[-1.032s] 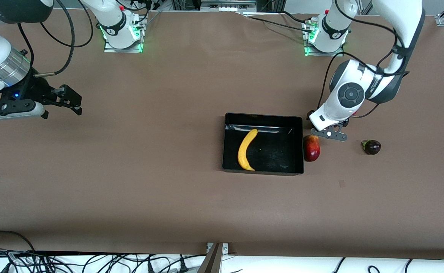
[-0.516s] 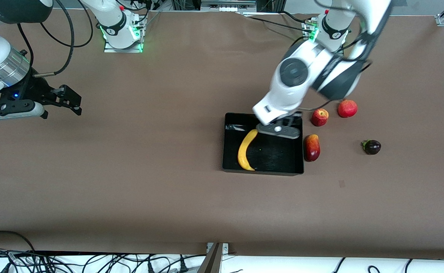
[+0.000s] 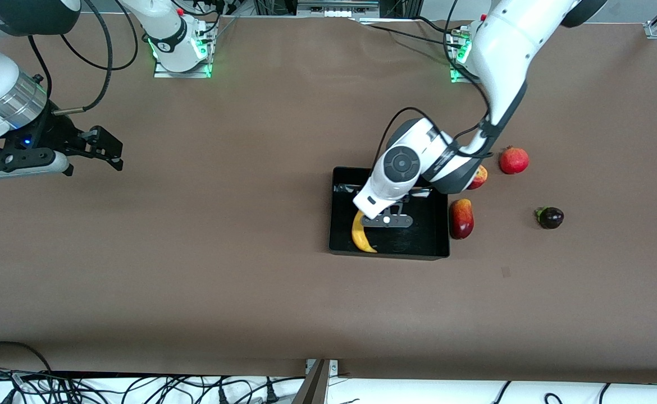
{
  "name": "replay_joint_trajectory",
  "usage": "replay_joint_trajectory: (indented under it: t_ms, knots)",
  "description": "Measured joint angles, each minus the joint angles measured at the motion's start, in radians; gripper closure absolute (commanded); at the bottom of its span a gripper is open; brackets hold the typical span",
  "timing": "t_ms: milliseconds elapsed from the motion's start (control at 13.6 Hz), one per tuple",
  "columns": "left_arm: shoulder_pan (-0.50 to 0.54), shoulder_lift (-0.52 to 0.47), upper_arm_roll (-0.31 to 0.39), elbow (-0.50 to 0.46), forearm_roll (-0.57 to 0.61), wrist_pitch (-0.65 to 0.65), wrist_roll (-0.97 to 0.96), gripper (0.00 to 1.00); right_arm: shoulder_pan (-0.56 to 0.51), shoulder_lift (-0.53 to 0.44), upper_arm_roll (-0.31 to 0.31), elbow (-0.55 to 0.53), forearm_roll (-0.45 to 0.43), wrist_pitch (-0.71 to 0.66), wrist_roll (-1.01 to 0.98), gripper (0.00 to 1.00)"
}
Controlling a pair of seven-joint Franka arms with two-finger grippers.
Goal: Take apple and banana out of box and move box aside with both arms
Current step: 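Move the left gripper back into the tray and grasp the banana, then lift the banana out and lay it beside the mango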
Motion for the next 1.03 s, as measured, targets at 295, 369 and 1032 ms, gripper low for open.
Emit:
replay_joint_trajectory:
  t_ms: [295, 369, 1032]
  knots:
    - [-0.014, 0.052, 0.002, -0.01, 0.0, 0.088, -0.011, 0.0, 0.004, 0.0, 0.0, 0.0, 0.0, 0.0, 0.0, 0.0]
    - [-0.013, 0.06, 0.003, -0.01, 0.0, 0.098, -0.01, 0.21, 0.004, 0.0, 0.0, 0.0, 0.0, 0.0, 0.0, 0.0]
    - [-0.007, 0.067, 0.007, -0.007, 0.026, 0.102, -0.01, 1.0, 0.005, 0.0, 0.0, 0.0, 0.0, 0.0, 0.0, 0.0]
